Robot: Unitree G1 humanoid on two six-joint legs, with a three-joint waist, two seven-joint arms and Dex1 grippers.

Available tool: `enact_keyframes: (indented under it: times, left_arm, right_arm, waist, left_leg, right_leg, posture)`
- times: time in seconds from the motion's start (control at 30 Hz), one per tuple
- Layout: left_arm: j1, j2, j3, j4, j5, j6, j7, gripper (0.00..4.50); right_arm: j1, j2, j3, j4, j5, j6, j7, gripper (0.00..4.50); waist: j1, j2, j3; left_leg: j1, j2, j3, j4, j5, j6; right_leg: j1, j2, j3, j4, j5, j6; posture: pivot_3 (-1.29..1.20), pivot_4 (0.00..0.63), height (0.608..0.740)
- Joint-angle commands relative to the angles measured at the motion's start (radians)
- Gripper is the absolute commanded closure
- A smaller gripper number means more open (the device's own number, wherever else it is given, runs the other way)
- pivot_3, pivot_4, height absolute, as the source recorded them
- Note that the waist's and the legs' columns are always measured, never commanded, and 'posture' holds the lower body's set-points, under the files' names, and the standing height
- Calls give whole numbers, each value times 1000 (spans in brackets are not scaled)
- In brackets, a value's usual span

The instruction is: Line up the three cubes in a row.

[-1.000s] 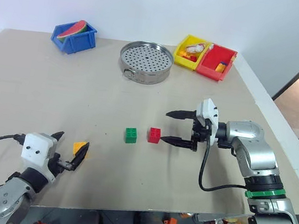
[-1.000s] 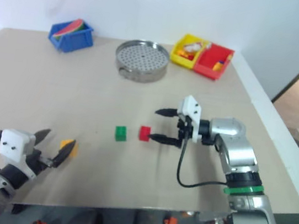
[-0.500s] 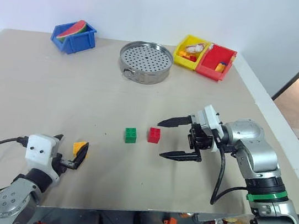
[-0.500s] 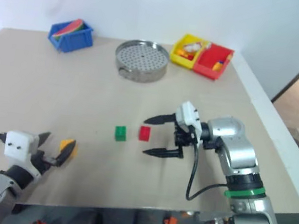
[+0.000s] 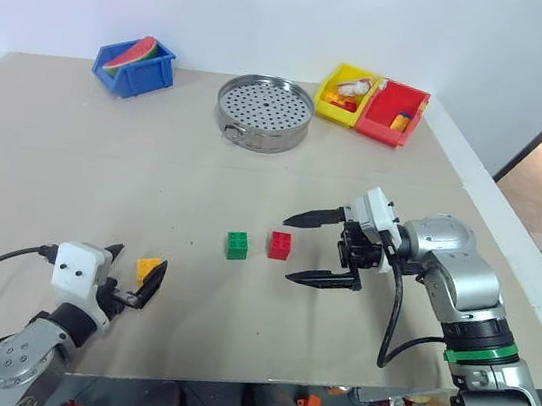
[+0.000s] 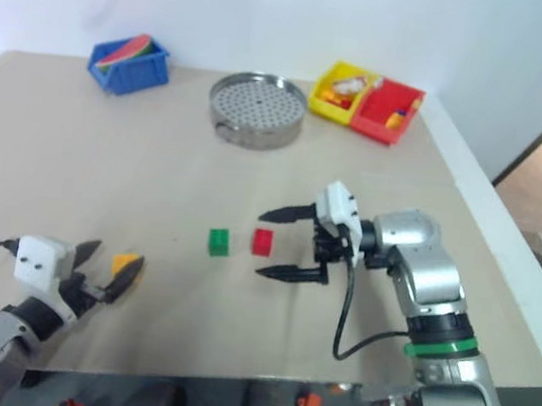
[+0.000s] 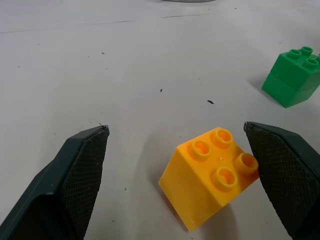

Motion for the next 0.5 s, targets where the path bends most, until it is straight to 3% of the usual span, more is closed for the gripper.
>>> enact_keyframes:
  times: [0.03, 0.5]
  left_arm:
    - [17, 2, 15, 2, 4, -34, 2, 36]
    - [40, 10, 38, -30, 1, -86, 9, 36]
  right_arm:
    - [-15, -8, -9, -30, 3, 6, -6, 0]
    - [-3, -6, -5, -18, -7, -5, -2, 0]
  waist:
    - [0, 0, 0]
    - [0, 0, 0]
  left_leg:
    - [0, 0, 0, 0, 0, 0]
    - [-1, 0, 0, 0, 0, 0]
  right_leg:
    - [0, 0, 0, 0, 0, 0]
    - [-1, 0, 0, 0, 0, 0]
  posture:
    - [0, 150, 740]
    - [0, 150, 740]
